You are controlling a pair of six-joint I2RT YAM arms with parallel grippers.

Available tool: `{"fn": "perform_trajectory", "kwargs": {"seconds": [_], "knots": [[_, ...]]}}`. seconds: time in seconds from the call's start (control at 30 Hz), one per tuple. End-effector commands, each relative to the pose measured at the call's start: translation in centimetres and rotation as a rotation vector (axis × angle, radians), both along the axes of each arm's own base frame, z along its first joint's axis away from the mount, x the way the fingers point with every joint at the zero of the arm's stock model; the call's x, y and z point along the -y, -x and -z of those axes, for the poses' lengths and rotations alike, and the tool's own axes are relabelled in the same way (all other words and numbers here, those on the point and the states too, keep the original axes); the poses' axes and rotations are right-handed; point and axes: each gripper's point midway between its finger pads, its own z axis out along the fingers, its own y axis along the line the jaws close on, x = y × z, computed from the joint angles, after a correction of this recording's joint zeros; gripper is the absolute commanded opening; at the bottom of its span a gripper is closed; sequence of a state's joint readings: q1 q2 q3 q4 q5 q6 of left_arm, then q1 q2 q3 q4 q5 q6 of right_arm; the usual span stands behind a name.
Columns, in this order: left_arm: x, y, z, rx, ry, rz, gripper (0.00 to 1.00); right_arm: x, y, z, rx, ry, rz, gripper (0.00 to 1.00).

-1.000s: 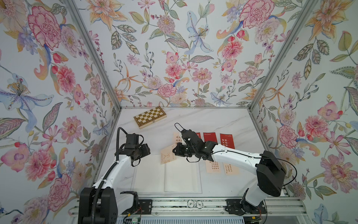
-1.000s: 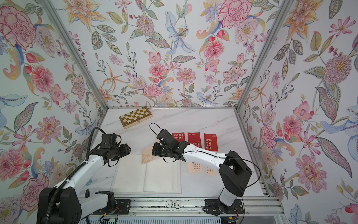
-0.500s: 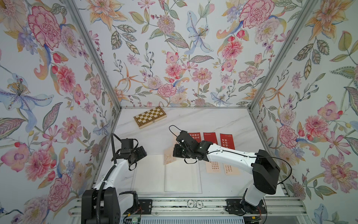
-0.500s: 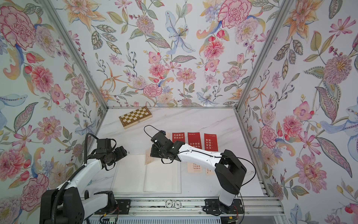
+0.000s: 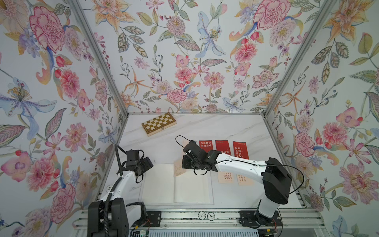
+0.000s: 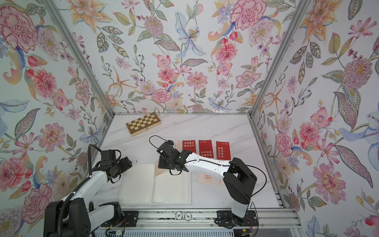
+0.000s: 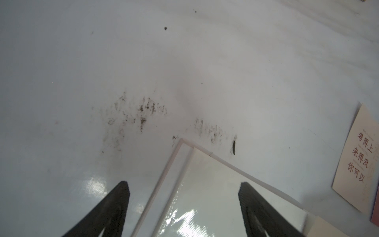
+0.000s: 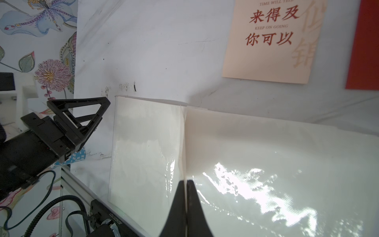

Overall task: Place the photos into the photo albums
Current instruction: Insert the photo into the photo album.

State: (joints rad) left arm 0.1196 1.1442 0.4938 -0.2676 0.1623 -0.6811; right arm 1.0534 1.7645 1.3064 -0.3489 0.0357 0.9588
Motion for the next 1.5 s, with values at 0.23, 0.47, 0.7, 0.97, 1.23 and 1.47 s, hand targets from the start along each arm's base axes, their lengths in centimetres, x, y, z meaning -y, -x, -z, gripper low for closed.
{"fn": "perform_trajectory", "kwargs": {"seconds": [0.23, 0.47, 0.7, 0.97, 1.23, 1.47], "knots": [[-0.8, 0.5, 0.7, 0.002, -0.022, -0.039, 0.83, 0.4, 0.4, 0.5, -0.008, 0.030, 0.018, 0.00], [-0.9, 0.7, 1.1, -0.003, -0.026, -0.041, 0.83, 0.9, 0.7, 0.6, -0.004, 0.041, 0.026, 0.00], [-0.8, 0.9, 1.3, -0.003, -0.022, -0.041, 0.82, 0.9, 0.8, 1.0, -0.013, 0.045, 0.032, 0.00], [-0.7, 1.0, 1.5, -0.003, -0.018, -0.038, 0.82, 0.9, 1.2, 1.4, -0.026, 0.047, 0.028, 0.00], [-0.5, 1.0, 1.8, -0.006, -0.007, -0.031, 0.82, 1.3, 1.7, 1.9, -0.039, 0.053, 0.019, 0.00], [-0.2, 1.0, 1.8, -0.005, 0.002, -0.023, 0.82, 1.3, 1.8, 2.4, -0.057, 0.033, -0.005, 0.00]]}}
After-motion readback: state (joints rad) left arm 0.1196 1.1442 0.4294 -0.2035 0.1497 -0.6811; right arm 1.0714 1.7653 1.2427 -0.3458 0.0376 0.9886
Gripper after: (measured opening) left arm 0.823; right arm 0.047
